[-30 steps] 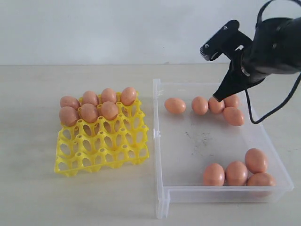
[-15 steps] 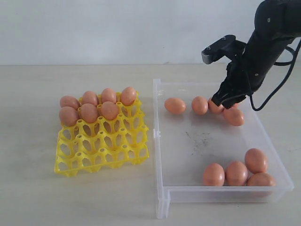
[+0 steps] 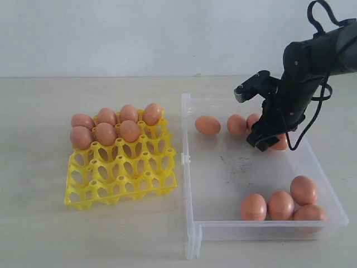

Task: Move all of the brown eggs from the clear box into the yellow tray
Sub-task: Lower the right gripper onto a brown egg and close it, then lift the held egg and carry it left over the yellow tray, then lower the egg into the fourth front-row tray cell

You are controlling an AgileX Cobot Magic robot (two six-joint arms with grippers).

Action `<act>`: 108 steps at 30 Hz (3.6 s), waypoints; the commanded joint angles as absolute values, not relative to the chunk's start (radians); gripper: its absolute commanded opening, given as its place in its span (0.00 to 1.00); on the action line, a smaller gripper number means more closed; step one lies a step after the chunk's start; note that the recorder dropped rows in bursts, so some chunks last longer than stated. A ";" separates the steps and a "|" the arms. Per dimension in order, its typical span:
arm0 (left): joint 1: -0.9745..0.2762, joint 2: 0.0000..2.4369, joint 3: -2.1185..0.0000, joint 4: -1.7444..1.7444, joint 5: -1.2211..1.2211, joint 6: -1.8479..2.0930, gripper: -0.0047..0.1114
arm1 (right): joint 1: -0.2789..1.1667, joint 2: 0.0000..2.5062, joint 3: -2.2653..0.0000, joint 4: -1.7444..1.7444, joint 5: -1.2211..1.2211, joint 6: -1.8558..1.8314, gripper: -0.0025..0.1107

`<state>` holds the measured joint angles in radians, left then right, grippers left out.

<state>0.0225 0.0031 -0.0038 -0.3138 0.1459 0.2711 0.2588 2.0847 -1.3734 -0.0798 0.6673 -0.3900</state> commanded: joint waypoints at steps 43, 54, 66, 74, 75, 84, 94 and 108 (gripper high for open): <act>0.025 0.000 0.000 -0.319 0.131 0.271 0.07 | 0.461 1.841 -0.851 -0.437 -1.025 0.337 0.02; 0.025 0.000 0.000 -0.319 0.131 0.271 0.07 | 0.461 2.117 -1.109 -0.790 -1.041 0.664 0.02; 0.025 0.000 0.000 -0.319 0.131 0.271 0.07 | 0.461 2.262 -1.239 -0.803 -0.953 0.667 0.02; 0.025 0.000 0.000 -0.319 0.131 0.271 0.07 | 0.463 2.312 -1.285 -0.820 -0.944 0.673 0.02; 0.025 0.000 0.000 -0.319 0.131 0.271 0.07 | 0.463 2.316 -1.289 -0.822 -0.944 0.675 0.02; 0.025 0.000 0.000 -0.319 0.131 0.271 0.07 | 0.468 2.316 -1.290 -0.822 -0.927 0.675 0.02; 0.025 0.000 0.000 -0.319 0.131 0.271 0.07 | 0.468 2.316 -1.290 -0.822 -0.911 0.675 0.02; 0.025 0.000 0.000 -0.319 0.131 0.271 0.07 | 0.468 2.316 -1.290 -0.822 -0.907 0.670 0.02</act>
